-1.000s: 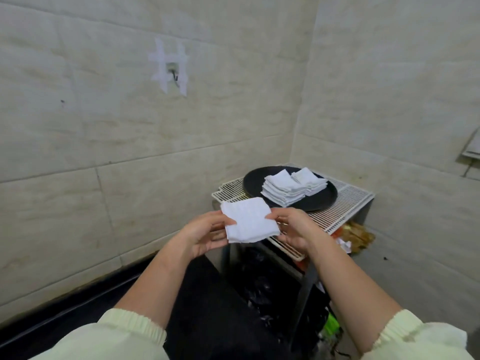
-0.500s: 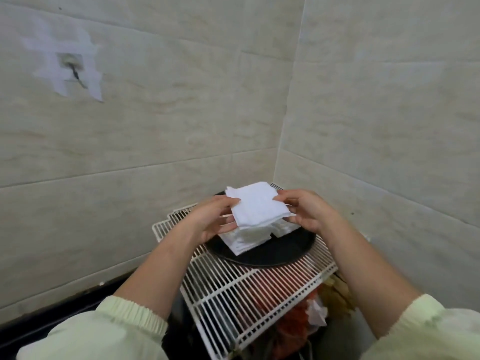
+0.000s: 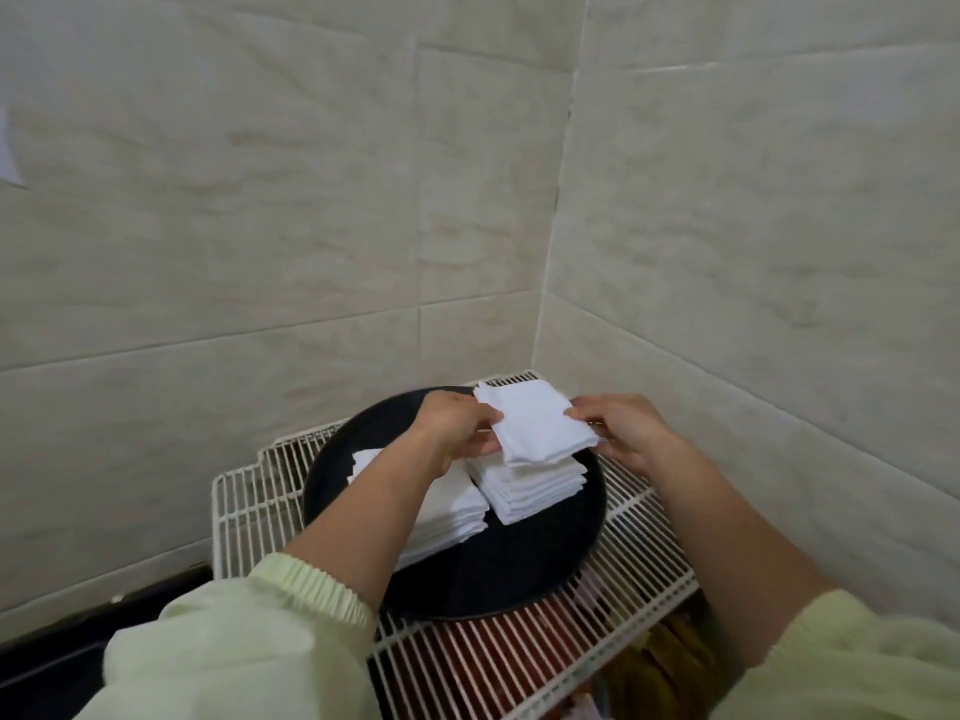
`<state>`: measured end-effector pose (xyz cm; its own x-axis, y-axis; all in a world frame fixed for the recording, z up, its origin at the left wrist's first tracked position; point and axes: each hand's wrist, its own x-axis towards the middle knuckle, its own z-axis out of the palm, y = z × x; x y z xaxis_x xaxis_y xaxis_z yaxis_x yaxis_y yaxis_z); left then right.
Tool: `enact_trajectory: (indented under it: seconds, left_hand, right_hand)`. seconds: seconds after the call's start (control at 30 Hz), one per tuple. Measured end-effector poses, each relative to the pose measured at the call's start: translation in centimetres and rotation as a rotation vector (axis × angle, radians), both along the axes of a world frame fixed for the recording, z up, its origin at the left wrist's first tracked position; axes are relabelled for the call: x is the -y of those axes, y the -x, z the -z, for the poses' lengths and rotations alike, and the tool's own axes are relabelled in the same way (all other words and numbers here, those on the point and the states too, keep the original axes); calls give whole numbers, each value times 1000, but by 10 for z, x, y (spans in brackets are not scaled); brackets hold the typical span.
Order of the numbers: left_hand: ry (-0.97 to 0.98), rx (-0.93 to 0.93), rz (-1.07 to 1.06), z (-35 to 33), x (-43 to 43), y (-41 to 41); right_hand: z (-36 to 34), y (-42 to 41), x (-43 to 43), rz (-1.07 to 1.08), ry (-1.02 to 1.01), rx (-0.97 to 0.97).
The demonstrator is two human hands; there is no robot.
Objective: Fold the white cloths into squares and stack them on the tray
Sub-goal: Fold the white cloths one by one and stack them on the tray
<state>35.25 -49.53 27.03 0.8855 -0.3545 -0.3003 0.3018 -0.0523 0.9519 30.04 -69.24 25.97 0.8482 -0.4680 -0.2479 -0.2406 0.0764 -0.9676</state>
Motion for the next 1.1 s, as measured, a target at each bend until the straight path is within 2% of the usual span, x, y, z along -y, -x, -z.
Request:
enact_trajectory:
  seconds: [0.2,0.43,0.6,0.73,0.83,0.9,0.97,1.1]
  left_hand:
    - [-116,26,-58,13,11,-6]
    - [-249,73,-61,22,13,-8]
    - [-438,185,-33,25,14,-6]
    - [-522,270,-4,27,13,-3]
    - [-550,340,-27,23,4,-3]
    - [-500,380,-67,16,-7,-3]
    - [-450,452,-119,11,-25,3]
    - [-524,623,-314,10,-78,18]
  right_hand:
    - [20,-17,6,-53,212,-54]
    - [34,-20,7,-138,367,-77]
    - [41,-21,7,-149,479,-88]
    - [38,-16,5,-152,651,-97]
    - [27,-14,-2,-111,856,-43]
    - [17,-13,-12,-98,923,34]
    - [7,-13,-35,-133,938,116]
    - [-4,-6,-101,-280,912,245]
